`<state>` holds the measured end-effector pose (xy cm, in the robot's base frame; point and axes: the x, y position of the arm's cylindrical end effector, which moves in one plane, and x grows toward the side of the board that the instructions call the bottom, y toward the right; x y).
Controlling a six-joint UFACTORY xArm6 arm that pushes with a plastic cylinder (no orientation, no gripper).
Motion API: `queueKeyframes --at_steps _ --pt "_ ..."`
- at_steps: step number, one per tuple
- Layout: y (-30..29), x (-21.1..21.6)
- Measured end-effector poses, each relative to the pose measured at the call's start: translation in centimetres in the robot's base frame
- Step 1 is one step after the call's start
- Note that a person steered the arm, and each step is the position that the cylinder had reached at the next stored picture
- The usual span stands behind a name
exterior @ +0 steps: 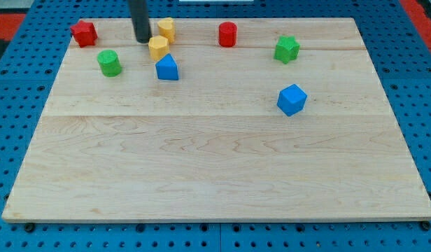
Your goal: Push the green circle towards center left
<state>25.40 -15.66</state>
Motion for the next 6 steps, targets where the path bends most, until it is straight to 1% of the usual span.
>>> queueKeyframes --at_steps 1,4,5,6 --pt "-3.2 0.0" --pt "-2.2 8.3" --pt "-4.0 9.5" --pt "-7.5 7.9"
